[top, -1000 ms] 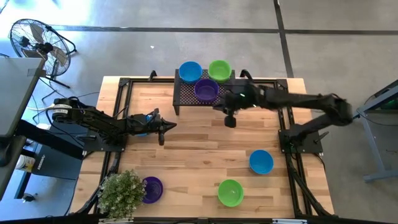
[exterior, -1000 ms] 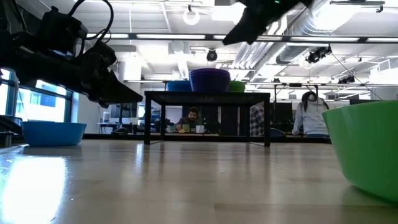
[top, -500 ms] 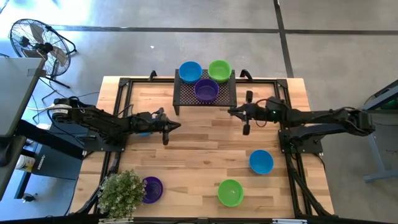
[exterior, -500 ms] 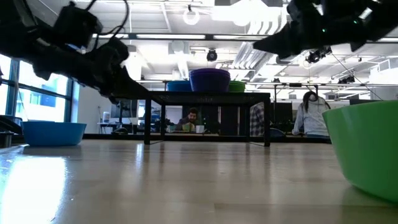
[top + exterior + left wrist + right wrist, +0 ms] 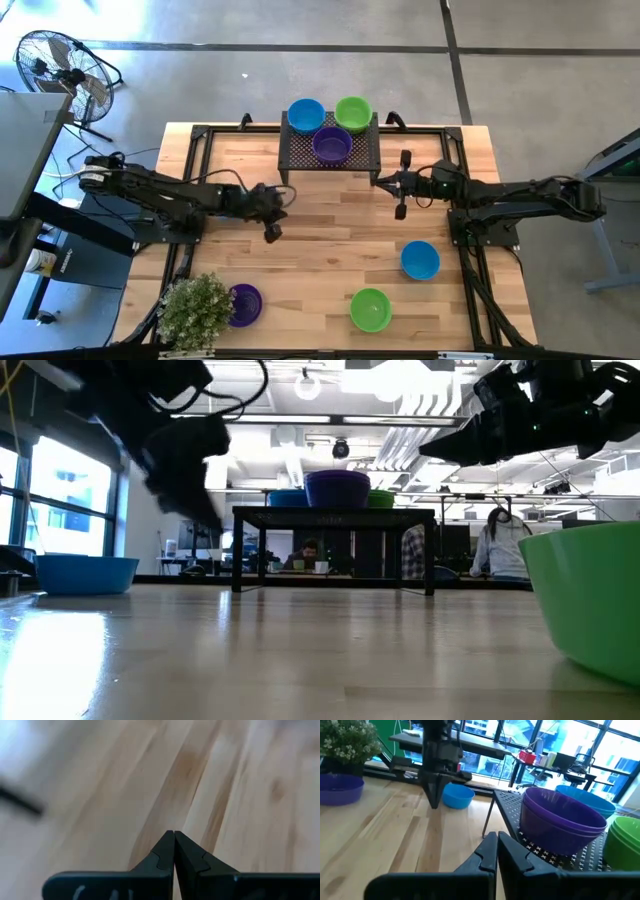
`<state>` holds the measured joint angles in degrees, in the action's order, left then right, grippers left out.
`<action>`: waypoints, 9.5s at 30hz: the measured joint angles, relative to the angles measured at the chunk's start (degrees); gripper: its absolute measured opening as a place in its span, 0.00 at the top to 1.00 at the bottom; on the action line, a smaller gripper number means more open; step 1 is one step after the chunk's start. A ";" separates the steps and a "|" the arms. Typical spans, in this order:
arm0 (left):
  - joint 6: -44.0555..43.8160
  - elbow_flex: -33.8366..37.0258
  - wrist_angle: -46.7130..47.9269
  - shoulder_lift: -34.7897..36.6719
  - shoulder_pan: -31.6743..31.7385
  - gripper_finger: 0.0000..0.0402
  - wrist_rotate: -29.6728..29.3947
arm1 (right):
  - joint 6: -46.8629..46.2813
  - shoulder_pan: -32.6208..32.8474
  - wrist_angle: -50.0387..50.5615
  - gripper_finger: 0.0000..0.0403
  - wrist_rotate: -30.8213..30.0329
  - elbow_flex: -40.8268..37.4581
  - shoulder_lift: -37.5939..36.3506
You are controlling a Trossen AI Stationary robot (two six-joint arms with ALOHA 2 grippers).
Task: Pick & Place Mini bowls
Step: Stack the top blue bowl on the blue bowl on the shelf, then stack the violet bowl on the violet bowl on the shelf
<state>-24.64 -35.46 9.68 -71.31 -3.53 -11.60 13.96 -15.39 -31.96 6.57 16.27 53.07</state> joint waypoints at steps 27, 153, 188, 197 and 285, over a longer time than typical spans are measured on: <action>-17.09 -3.04 34.98 1.07 11.78 0.54 8.05 | 1.55 0.00 0.85 1.00 0.07 0.00 0.05; 56.30 -83.98 59.41 -44.61 34.59 0.86 1.58 | 1.50 0.01 1.26 1.00 -2.08 -0.02 0.14; 57.60 -93.64 68.23 -44.59 34.64 0.50 1.45 | 1.52 0.00 1.30 1.00 -2.08 -0.02 0.14; 57.42 -93.61 68.47 -44.94 34.64 0.68 1.60 | 1.52 0.01 1.30 1.00 -2.08 -0.02 0.14; 6.88 -36.70 45.72 -29.52 -24.04 0.61 23.47 | -4.95 0.02 0.03 1.00 -5.68 0.00 0.97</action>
<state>-17.76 -72.16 55.40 -100.83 -27.57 11.86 9.02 -15.38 -31.93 0.89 16.27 54.04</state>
